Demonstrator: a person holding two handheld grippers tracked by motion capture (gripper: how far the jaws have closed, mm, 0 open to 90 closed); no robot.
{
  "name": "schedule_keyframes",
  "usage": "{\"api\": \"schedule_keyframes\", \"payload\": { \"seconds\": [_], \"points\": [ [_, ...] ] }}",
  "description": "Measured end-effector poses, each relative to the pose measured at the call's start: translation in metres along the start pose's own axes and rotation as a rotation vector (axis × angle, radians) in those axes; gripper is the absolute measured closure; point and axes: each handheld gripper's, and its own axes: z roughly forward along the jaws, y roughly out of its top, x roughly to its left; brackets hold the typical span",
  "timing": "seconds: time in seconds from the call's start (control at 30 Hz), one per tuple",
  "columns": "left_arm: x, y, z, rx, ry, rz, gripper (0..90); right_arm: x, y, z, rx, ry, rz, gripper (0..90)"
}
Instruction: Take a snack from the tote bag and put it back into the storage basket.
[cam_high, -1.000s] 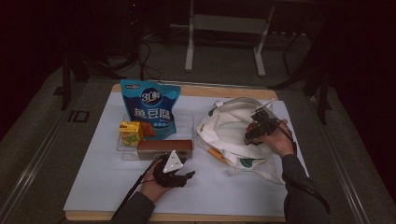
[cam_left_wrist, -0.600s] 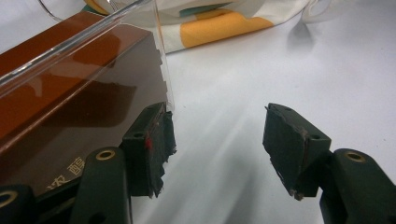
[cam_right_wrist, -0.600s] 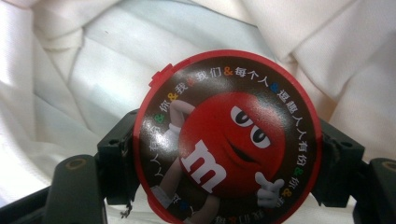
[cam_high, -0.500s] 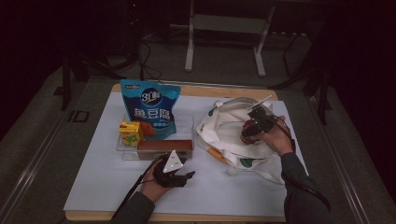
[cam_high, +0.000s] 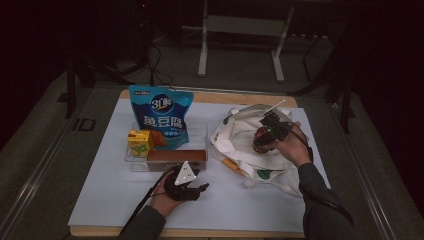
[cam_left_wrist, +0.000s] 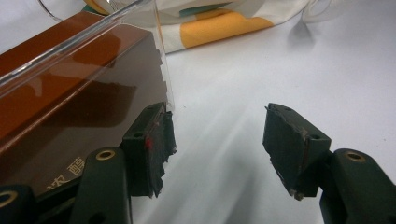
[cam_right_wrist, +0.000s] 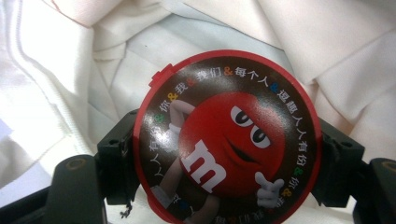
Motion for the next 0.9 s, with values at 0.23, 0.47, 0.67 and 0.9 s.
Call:
{"api": "schedule_keyframes", "payload": {
  "seconds": [0.23, 0.47, 0.67, 0.9],
  "points": [
    [0.0, 0.0, 0.0, 0.0, 0.0, 0.0, 40.6, 0.008, 0.005, -0.003, -0.004, 0.005, -0.017, 25.7],
    [0.0, 0.0, 0.0, 0.001, 0.0, 0.0, 40.6, 0.014, 0.009, -0.006, -0.011, 0.013, -0.026, 25.7],
    [0.0, 0.0, 0.0, 0.0, 0.0, 0.001, 40.6, 0.019, 0.012, -0.006, -0.014, 0.014, -0.033, 25.7],
    [0.0, 0.0, 0.0, 0.0, -0.001, 0.001, 40.6, 0.025, 0.016, -0.008, -0.02, 0.02, -0.045, 25.7]
  ]
}}
